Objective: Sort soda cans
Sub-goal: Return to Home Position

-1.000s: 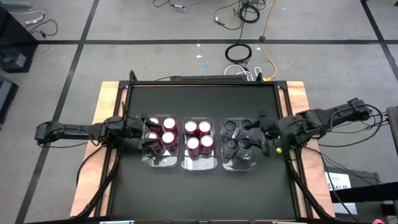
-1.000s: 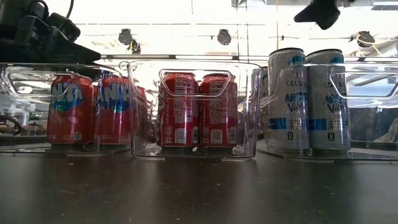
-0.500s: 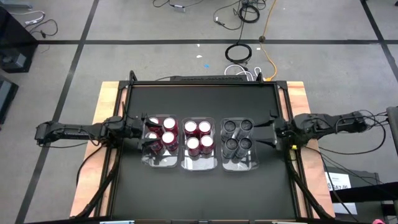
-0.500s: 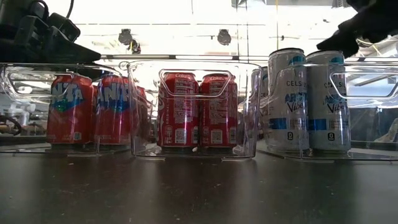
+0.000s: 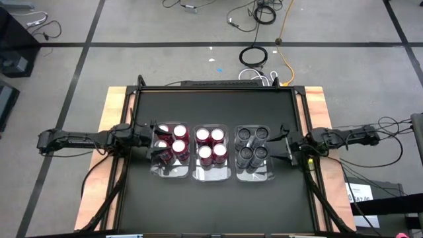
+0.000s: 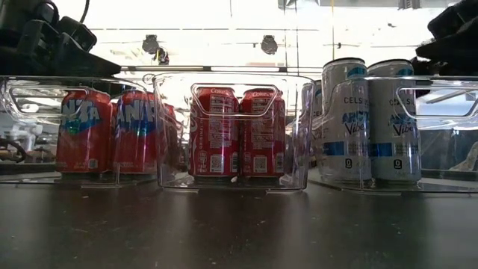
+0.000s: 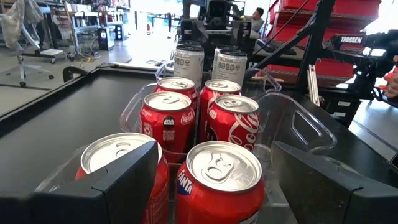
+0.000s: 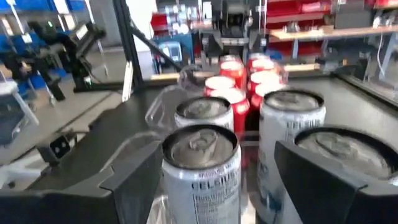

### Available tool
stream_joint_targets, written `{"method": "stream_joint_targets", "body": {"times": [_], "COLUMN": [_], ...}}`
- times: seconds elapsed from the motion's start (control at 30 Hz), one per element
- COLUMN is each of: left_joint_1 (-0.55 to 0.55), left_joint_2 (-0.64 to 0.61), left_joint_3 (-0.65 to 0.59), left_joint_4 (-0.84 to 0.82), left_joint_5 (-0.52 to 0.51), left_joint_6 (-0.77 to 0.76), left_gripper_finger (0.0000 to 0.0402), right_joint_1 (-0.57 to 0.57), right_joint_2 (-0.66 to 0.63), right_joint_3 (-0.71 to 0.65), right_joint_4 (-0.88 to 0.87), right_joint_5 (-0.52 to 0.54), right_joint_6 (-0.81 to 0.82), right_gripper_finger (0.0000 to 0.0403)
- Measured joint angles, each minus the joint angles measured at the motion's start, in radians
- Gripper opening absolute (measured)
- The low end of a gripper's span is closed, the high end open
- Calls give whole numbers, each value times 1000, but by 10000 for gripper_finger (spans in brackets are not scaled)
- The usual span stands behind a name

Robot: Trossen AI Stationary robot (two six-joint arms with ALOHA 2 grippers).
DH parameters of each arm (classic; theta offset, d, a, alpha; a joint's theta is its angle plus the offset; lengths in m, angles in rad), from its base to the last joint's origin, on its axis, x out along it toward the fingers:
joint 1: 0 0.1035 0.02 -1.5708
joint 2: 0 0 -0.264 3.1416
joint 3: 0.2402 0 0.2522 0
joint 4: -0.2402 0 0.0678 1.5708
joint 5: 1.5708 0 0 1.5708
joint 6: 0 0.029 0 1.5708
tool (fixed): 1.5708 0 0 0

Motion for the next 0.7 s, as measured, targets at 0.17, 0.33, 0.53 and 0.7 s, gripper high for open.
{"method": "stream_joint_targets", "body": {"times": [0.17, 0.33, 0.53, 0.7], "left_joint_1": [0, 0, 0, 0], "left_joint_2": [0, 0, 0, 0], "left_joint_3": [0, 0, 0, 0], "left_joint_4": [-1, -3, -3, -3], "left_joint_5": [-1, -2, -3, -3], "left_joint_6": [0, 0, 0, 0], "left_gripper_finger": [321, 321, 321, 321], "right_joint_1": [-17, -82, -156, -159], "right_joint_2": [0, -1, -1, 0], "right_joint_3": [-47, -49, -50, -49], "right_joint_4": [100, 110, 107, 106], "right_joint_5": [0, 2, -2, -5], "right_joint_6": [-19, -41, -47, -71], "right_gripper_finger": [303, 303, 303, 303]}}
